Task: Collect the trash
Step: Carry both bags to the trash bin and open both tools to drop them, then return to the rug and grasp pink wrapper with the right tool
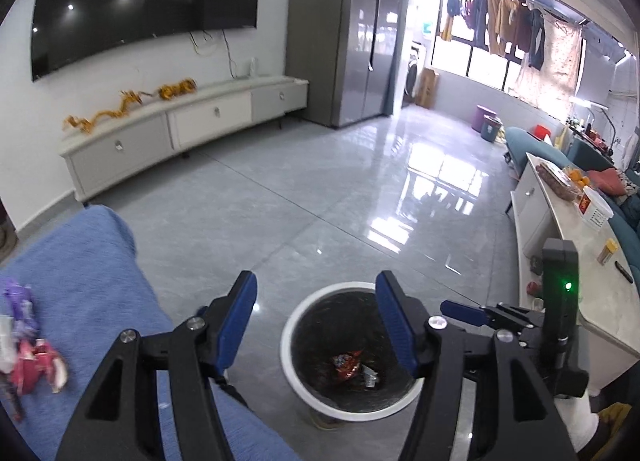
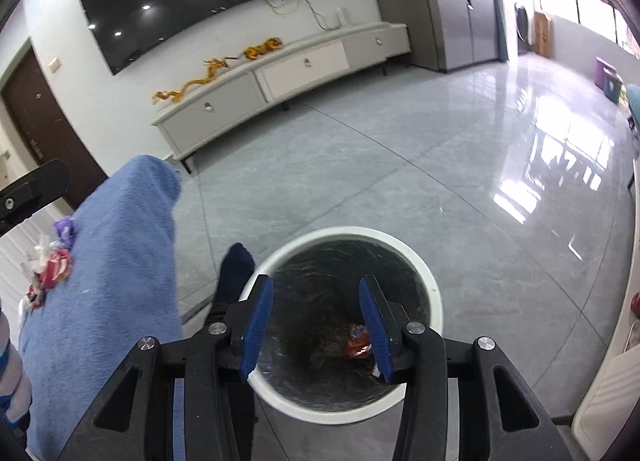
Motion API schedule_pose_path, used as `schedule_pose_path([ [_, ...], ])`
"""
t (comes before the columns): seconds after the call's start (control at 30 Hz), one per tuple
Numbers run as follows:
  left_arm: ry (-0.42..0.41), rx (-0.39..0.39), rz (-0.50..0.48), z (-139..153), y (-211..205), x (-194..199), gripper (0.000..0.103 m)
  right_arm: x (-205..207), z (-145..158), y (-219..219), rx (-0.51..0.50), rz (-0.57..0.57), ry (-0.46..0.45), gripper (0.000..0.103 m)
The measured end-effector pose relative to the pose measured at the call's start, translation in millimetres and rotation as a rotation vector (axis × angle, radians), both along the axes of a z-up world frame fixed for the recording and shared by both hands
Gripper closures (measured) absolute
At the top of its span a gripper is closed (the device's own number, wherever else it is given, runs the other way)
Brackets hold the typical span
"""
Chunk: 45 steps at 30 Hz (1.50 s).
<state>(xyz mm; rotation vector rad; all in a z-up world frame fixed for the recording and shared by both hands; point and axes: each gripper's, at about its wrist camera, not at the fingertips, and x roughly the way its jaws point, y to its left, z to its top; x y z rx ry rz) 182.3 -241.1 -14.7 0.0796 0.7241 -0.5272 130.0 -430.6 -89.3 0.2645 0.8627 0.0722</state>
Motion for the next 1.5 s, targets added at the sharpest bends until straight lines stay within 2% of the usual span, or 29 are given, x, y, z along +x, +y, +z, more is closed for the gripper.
schedule_pose_path([
  [0.2, -0.051, -0.012, 0.057, 20, 39, -20, 0.043, -5, 36, 40, -0.012, 0.087, -0.068, 0.060],
  [0.37, -0.083, -0.032, 0.126, 32, 87, -31, 0.043, -5, 57, 79, -0.031, 0.168, -0.106, 0.060],
  [0.53, -0.089, -0.040, 0.209, 32, 140, -33, 0.043, 3, 73, 121, -0.042, 0.251, -0.127, 0.060],
  [0.67, -0.072, -0.033, 0.294, 21, 191, -32, 0.043, 19, 77, 164, -0.049, 0.336, -0.127, 0.060],
  [0.8, -0.045, -0.018, 0.399, 2, 252, -24, 0.043, 36, 71, 205, -0.058, 0.410, -0.112, 0.060],
  [1.0, 0.008, 0.017, 0.528, -31, 332, -13, 0.043, 65, 47, 260, -0.057, 0.517, -0.069, 0.060],
  [1.2, 0.068, 0.035, 0.607, -62, 369, 0, 0.043, 86, 22, 307, -0.040, 0.602, -0.025, 0.059],
  [1.5, 0.163, 0.025, 0.645, -102, 385, 20, 0.044, 110, -4, 358, -0.046, 0.709, 0.021, 0.056],
])
